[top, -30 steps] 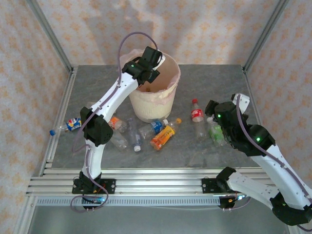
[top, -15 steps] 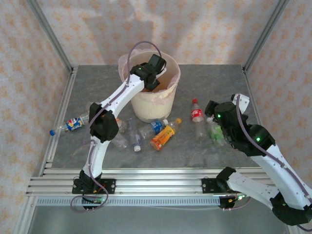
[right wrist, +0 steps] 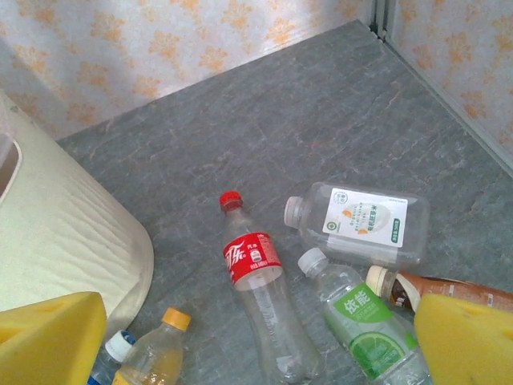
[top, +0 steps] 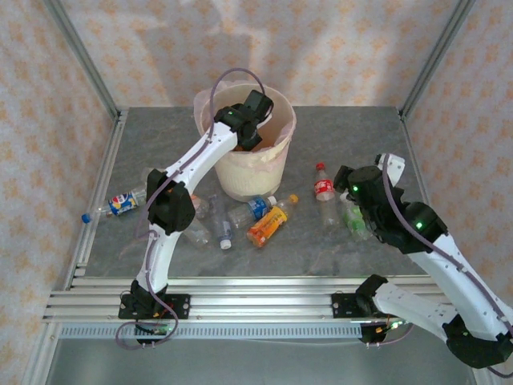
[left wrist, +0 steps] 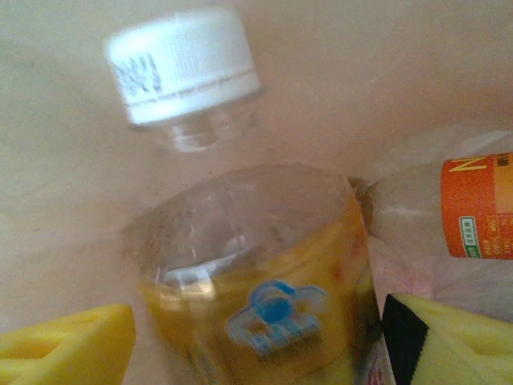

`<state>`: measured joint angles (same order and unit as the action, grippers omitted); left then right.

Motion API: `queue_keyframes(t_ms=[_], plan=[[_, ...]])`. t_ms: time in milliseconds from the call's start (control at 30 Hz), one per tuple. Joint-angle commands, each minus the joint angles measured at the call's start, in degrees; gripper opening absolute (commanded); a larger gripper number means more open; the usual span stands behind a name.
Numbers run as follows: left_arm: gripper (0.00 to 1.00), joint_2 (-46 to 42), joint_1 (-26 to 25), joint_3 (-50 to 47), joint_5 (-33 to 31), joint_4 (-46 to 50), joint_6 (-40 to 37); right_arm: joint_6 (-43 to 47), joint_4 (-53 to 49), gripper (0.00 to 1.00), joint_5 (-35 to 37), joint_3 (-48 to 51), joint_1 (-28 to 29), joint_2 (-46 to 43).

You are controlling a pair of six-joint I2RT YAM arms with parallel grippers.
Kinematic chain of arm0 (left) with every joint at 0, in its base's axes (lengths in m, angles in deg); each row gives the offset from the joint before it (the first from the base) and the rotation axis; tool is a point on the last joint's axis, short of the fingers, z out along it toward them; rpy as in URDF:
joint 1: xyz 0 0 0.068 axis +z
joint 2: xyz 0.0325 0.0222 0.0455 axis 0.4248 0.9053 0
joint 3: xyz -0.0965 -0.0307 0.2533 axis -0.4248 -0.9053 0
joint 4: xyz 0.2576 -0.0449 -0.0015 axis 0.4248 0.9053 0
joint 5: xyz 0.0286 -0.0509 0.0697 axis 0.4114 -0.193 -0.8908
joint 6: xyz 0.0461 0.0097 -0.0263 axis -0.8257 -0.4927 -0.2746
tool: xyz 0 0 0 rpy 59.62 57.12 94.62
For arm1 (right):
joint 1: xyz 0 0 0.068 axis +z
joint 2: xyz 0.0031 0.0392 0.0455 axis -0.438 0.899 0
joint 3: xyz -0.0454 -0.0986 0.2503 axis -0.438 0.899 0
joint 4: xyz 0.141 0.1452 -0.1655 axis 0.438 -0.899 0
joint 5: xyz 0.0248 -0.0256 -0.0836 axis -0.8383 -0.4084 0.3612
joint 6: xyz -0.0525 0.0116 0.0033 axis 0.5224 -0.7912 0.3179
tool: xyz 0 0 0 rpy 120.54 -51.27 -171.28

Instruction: Put the plastic bottles in the bin

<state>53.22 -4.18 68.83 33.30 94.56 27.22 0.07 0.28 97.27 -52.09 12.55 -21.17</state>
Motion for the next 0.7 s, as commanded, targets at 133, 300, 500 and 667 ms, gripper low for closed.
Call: queue_keyframes(t_ms=[133, 300, 500, 667], plan=[[0.94, -4.5, -0.9, 4.5, -2.6, 2.9, 0.7, -0.8, -1.1, 0.99, -1.1, 0.8, -0.1, 2.4], [0.95, -6.6, -2.7, 7.1, -3.9, 3.1, 1.2, -0.3, -1.3, 0.99, -3.7, 0.7, -0.1, 4.7], [0.95, -10.7, -4.9, 10.4, -5.9, 3.8, 3.1, -0.4, -3.0, 0.99, -6.6, -0.3, -0.2, 10.0], [0.95, -18.6, -6.0, 8.3, -5.6, 2.8, 6.6, -0.3, -3.6, 0.99, -7.5, 0.0, -0.3, 12.7]])
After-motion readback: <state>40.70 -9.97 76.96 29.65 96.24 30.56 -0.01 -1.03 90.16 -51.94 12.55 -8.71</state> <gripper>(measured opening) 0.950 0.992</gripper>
